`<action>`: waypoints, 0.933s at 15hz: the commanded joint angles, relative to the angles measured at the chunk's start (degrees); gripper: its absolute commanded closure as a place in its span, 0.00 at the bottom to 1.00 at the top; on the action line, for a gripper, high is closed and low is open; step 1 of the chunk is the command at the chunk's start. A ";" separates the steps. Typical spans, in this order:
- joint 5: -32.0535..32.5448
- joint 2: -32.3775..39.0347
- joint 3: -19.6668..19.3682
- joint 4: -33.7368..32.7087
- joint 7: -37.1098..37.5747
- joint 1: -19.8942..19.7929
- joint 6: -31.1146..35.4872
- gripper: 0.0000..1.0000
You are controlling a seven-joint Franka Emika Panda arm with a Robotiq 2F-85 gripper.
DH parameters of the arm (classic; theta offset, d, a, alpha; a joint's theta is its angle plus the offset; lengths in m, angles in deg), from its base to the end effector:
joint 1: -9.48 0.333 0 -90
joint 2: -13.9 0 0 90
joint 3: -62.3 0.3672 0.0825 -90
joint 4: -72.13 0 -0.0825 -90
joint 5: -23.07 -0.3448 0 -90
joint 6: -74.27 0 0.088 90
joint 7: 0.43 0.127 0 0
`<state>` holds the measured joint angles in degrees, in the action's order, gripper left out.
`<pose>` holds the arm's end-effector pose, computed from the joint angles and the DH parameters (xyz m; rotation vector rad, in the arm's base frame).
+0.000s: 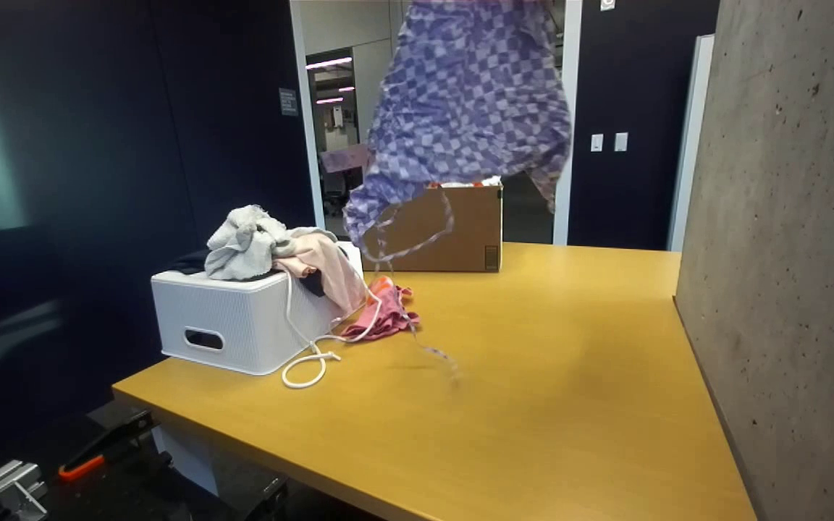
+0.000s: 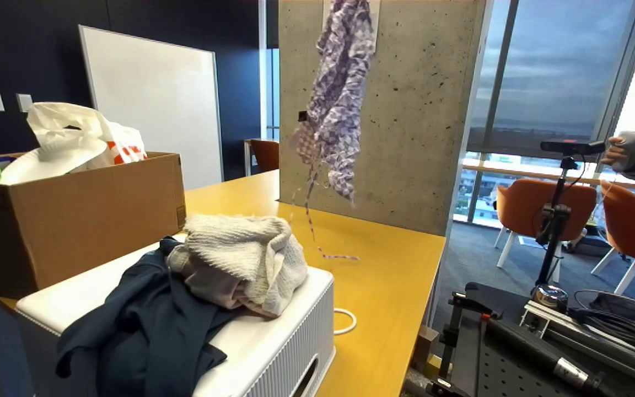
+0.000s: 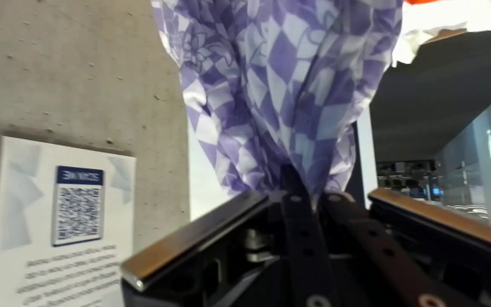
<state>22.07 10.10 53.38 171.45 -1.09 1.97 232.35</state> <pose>0.5384 -0.1639 0.7729 2.5508 -0.3769 1.5528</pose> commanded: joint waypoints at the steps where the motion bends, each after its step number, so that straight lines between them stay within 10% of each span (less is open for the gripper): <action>1: -7.02 3.52 -4.20 1.03 -6.61 -2.31 1.79 0.99; 13: -22.67 26.49 -3.65 2.06 -15.31 -11.05 2.78 0.99; 14: -22.41 27.16 -3.66 1.86 -15.09 -11.26 2.48 0.72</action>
<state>1.76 34.93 48.15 174.89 -13.45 -7.39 234.48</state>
